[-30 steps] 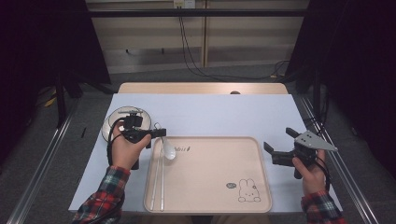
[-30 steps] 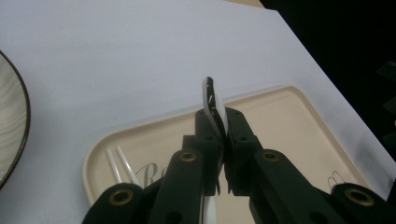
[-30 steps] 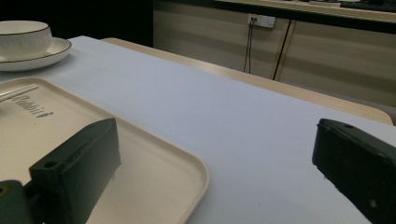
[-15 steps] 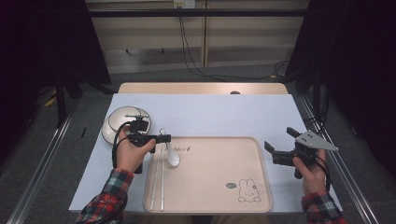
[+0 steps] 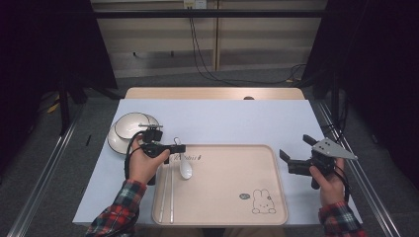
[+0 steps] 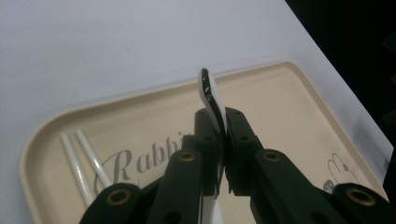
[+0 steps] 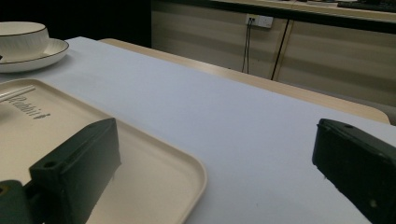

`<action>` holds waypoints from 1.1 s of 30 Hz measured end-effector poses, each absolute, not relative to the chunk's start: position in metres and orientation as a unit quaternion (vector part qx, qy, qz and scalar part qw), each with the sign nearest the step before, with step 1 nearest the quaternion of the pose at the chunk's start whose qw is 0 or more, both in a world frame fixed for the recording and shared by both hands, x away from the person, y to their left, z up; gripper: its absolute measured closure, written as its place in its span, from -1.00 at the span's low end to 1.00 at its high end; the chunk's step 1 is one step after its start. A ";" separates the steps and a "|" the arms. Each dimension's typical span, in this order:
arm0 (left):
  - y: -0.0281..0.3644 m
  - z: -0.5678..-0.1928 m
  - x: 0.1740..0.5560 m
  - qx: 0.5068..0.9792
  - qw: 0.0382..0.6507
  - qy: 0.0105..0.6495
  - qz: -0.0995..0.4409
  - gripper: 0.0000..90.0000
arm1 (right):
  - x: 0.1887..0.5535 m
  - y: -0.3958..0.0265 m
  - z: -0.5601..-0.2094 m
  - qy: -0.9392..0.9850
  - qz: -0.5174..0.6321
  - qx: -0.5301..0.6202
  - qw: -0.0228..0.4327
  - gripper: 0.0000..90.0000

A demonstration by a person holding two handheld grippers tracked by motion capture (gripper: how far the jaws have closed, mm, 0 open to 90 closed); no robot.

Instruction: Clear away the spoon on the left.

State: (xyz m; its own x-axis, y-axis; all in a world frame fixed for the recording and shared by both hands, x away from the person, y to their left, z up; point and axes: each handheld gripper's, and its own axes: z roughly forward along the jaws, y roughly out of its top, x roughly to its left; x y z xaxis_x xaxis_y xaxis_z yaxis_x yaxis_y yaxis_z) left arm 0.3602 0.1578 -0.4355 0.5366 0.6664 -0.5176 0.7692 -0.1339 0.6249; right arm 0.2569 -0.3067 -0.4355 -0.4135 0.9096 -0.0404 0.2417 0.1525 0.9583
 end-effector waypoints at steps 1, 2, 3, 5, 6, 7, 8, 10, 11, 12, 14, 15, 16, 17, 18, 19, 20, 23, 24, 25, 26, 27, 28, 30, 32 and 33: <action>0.156 -0.438 0.360 0.748 0.453 0.482 -0.057 0.88 | 0.257 -0.307 -0.436 0.680 0.495 0.423 0.337 -0.99; 0.155 -0.439 0.360 0.747 0.452 0.483 -0.061 0.88 | 0.257 -0.307 -0.435 0.681 0.495 0.422 0.336 -0.99; 0.153 -0.442 0.361 0.750 0.450 0.480 -0.061 0.87 | 0.257 -0.307 -0.435 0.681 0.495 0.421 0.337 -0.99; 0.151 -0.445 0.361 0.754 0.449 0.477 -0.055 0.85 | 0.257 -0.307 -0.436 0.682 0.494 0.421 0.337 -0.99; 0.150 -0.446 0.361 0.751 0.449 0.481 -0.057 0.83 | 0.257 -0.307 -0.436 0.682 0.494 0.422 0.336 -0.99; 0.148 -0.448 0.361 0.748 0.450 0.484 -0.059 0.83 | 0.257 -0.307 -0.436 0.682 0.493 0.422 0.336 -0.99; 0.148 -0.448 0.361 0.753 0.446 0.480 -0.057 0.81 | 0.257 -0.307 -0.436 0.683 0.493 0.423 0.335 -0.99; 0.148 -0.449 0.361 0.754 0.445 0.479 -0.055 0.80 | 0.257 -0.307 -0.436 0.683 0.495 0.421 0.334 -0.99; 0.148 -0.450 0.361 0.754 0.446 0.479 -0.055 0.79 | 0.257 -0.307 -0.436 0.683 0.495 0.421 0.334 -0.99; 0.148 -0.450 0.361 0.753 0.445 0.481 -0.054 0.78 | 0.257 -0.307 -0.436 0.683 0.494 0.421 0.335 -0.99; 0.148 -0.452 0.360 0.754 0.444 0.482 -0.054 0.76 | 0.257 -0.307 -0.436 0.685 0.494 0.419 0.333 -0.99; 0.149 -0.452 0.360 0.758 0.441 0.478 -0.052 0.73 | 0.257 -0.306 -0.436 0.685 0.494 0.420 0.334 -0.99; 0.149 -0.453 0.360 0.754 0.441 0.483 -0.055 0.71 | 0.257 -0.306 -0.436 0.685 0.494 0.419 0.334 -0.99; 0.149 -0.454 0.360 0.758 0.439 0.480 -0.051 0.70 | 0.257 -0.306 -0.436 0.685 0.494 0.419 0.334 -0.99; 0.149 -0.455 0.360 0.753 0.442 0.486 -0.047 0.70 | 0.257 -0.306 -0.436 0.685 0.494 0.419 0.334 -0.99; 0.150 -0.455 0.360 0.757 0.437 0.483 -0.050 0.70 | 0.257 -0.306 -0.436 0.685 0.494 0.419 0.334 -0.99; 0.149 -0.456 0.360 0.755 0.438 0.485 -0.048 0.69 | 0.257 -0.306 -0.436 0.685 0.494 0.419 0.334 -0.99; 0.149 -0.457 0.360 0.756 0.434 0.488 -0.047 0.69 | 0.257 -0.306 -0.436 0.686 0.493 0.418 0.333 -0.99; 0.149 -0.458 0.359 0.754 0.433 0.492 -0.047 0.69 | 0.257 -0.306 -0.436 0.686 0.494 0.418 0.332 -0.99; 0.149 -0.459 0.360 0.757 0.430 0.489 -0.048 0.69 | 0.257 -0.306 -0.436 0.687 0.494 0.416 0.332 -0.99; 0.149 -0.460 0.359 0.755 0.431 0.492 -0.051 0.69 | 0.257 -0.306 -0.436 0.687 0.494 0.417 0.331 -0.99; 0.150 -0.461 0.359 0.758 0.428 0.489 -0.047 0.69 | 0.257 -0.306 -0.436 0.688 0.493 0.417 0.332 -0.99; 0.149 -0.462 0.358 0.755 0.428 0.495 -0.050 0.68 | 0.257 -0.306 -0.436 0.688 0.493 0.416 0.332 -0.99; 0.150 -0.465 0.358 0.759 0.424 0.492 -0.048 0.68 | 0.257 -0.306 -0.436 0.688 0.493 0.417 0.332 -0.99; 0.150 -0.466 0.357 0.755 0.425 0.496 -0.054 0.68 | 0.257 -0.306 -0.436 0.688 0.494 0.417 0.330 -0.99; 0.151 -0.467 0.357 0.758 0.424 0.494 -0.051 0.67 | 0.257 -0.306 -0.436 0.688 0.494 0.417 0.331 -0.99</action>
State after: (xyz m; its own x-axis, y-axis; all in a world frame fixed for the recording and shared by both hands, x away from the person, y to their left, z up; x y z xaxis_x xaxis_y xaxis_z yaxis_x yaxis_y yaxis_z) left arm 0.3574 0.1505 -0.4671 0.5067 0.7054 -0.4956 0.7917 -0.1532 0.5914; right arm 0.2571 -0.3058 -0.4362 -0.4328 0.9005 -0.0429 0.2475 0.1644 0.9548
